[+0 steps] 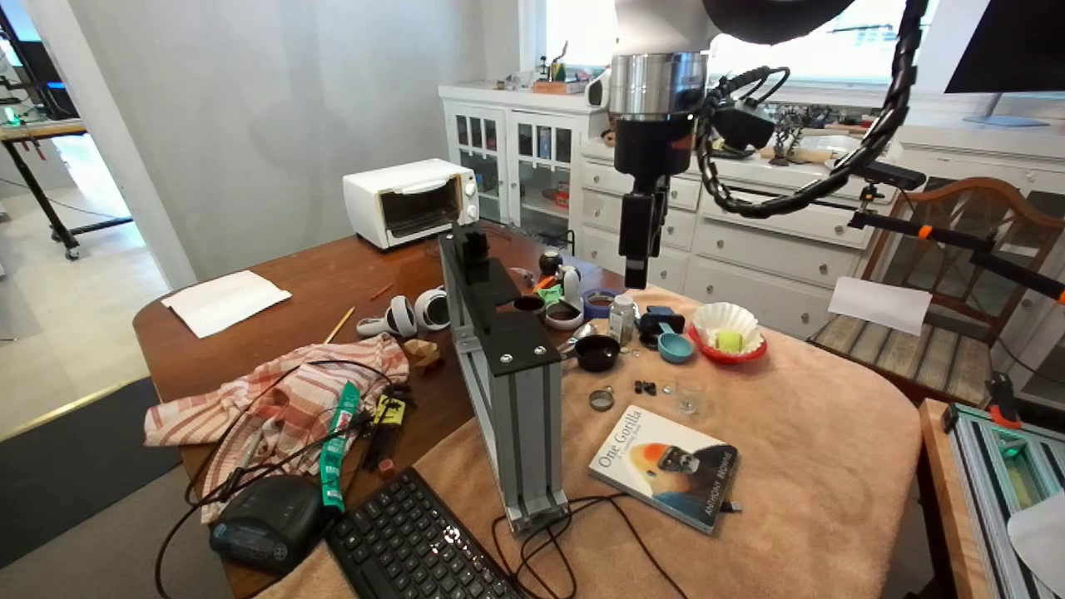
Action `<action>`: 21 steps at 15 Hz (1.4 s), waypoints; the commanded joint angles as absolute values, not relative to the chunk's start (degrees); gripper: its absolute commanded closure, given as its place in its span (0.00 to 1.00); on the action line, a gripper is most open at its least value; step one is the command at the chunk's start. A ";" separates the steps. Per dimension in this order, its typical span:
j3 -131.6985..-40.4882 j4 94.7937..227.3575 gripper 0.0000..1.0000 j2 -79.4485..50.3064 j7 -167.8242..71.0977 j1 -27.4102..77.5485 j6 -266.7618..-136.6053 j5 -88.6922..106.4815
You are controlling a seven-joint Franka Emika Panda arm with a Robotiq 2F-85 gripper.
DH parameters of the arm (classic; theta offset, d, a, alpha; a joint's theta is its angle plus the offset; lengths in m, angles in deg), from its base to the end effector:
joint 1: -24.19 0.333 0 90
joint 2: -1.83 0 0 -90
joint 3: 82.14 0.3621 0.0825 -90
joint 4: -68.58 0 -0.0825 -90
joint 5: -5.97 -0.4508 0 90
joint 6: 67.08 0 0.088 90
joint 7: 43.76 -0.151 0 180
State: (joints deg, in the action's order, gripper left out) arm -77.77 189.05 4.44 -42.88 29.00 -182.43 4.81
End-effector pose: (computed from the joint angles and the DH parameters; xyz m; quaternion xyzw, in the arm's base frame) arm 0.5765 0.0954 0.4060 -0.9963 -0.0831 0.0224 0.0057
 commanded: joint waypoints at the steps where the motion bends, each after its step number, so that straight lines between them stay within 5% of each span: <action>1: -79.32 186.17 0.00 -0.13 -46.70 27.14 -185.52 5.81; 21: -87.93 166.03 0.00 -21.87 -45.42 17.97 -186.41 5.25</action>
State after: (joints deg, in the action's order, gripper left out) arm -87.25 172.05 -15.72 -46.46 19.58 -186.47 5.47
